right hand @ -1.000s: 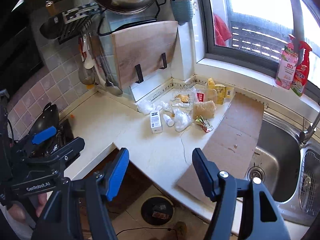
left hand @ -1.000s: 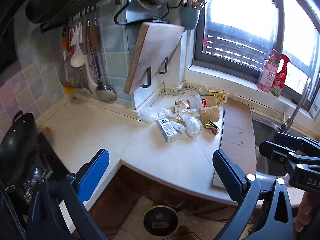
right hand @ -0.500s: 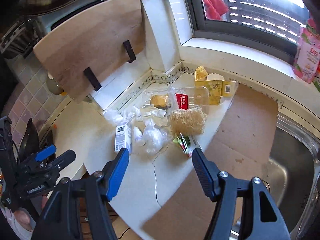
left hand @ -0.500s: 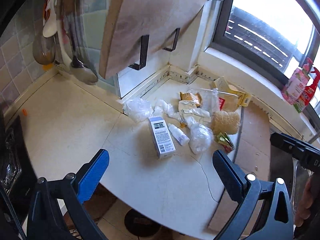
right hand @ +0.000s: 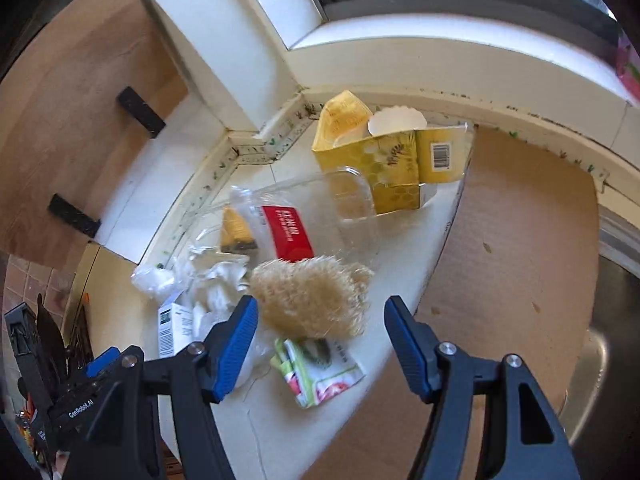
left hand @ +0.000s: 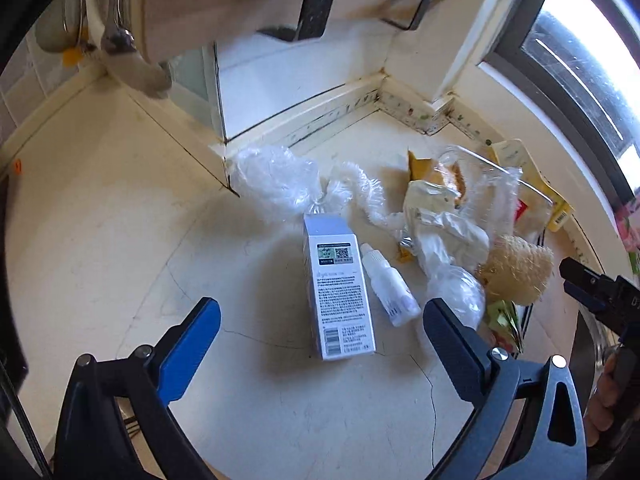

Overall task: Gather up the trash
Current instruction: 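Grasp the white medicine box with the left tool while the right tool grasps the loofah sponge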

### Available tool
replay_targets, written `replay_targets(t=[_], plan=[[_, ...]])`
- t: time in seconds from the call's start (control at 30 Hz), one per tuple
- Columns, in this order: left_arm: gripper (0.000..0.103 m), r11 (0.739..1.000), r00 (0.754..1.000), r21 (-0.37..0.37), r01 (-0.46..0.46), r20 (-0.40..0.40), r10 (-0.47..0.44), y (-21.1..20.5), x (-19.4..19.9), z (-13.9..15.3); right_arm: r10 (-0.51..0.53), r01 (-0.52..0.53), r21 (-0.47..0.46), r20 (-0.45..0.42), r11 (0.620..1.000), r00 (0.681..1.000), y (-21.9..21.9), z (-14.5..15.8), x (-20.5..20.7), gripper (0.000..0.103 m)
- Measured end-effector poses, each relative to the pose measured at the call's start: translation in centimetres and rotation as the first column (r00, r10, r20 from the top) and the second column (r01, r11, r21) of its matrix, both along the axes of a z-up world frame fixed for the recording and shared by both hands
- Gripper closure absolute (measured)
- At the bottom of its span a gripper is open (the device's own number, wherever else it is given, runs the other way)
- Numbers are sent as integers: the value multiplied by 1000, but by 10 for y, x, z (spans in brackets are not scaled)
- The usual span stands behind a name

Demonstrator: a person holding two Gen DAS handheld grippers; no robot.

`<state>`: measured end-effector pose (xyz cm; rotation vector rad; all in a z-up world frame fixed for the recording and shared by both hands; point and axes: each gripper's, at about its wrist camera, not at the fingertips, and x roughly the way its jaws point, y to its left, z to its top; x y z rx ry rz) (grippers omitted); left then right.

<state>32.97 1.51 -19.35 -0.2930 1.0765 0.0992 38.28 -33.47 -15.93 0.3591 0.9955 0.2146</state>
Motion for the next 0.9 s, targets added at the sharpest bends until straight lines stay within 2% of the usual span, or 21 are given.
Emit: replay_targets(t=[0.17, 0.37, 0.47, 0.53, 0.57, 0.63, 0.67, 0.77, 0.9], plan=[[6, 1000, 1000, -11, -21, -21, 21, 3, 13, -16, 75, -75, -20, 27, 997, 997, 8, -16, 10, 37], [18, 998, 998, -58, -33, -60, 29, 3, 21, -32, 142, -139, -105, 28, 985, 989, 29, -30, 21, 37], [33, 997, 996, -69, -35, -80, 29, 0, 26, -38, 138, -134, -109, 35, 985, 990, 33, -33, 23, 37], [48, 996, 994, -81, -43, -100, 35, 1, 27, -42, 135, -131, -92, 37, 987, 990, 32, -34, 23, 49], [51, 995, 993, -88, -46, -109, 36, 1, 28, -45, 138, -135, -83, 30, 987, 990, 30, -34, 23, 58], [65, 992, 993, -117, -46, -117, 32, 1, 29, -48, 139, -135, -81, 35, 988, 990, 30, -34, 22, 64], [65, 992, 993, -116, -45, -114, 32, -1, 29, -49, 140, -136, -93, 41, 986, 989, 30, -33, 20, 78], [67, 997, 994, -76, -34, -102, 26, -5, 26, -45, 147, -141, -90, 60, 986, 987, 27, -28, 15, 93], [68, 999, 998, -31, -19, -61, 17, -8, 17, -32, 153, -141, -109, 115, 984, 982, 25, -12, 1, 96]])
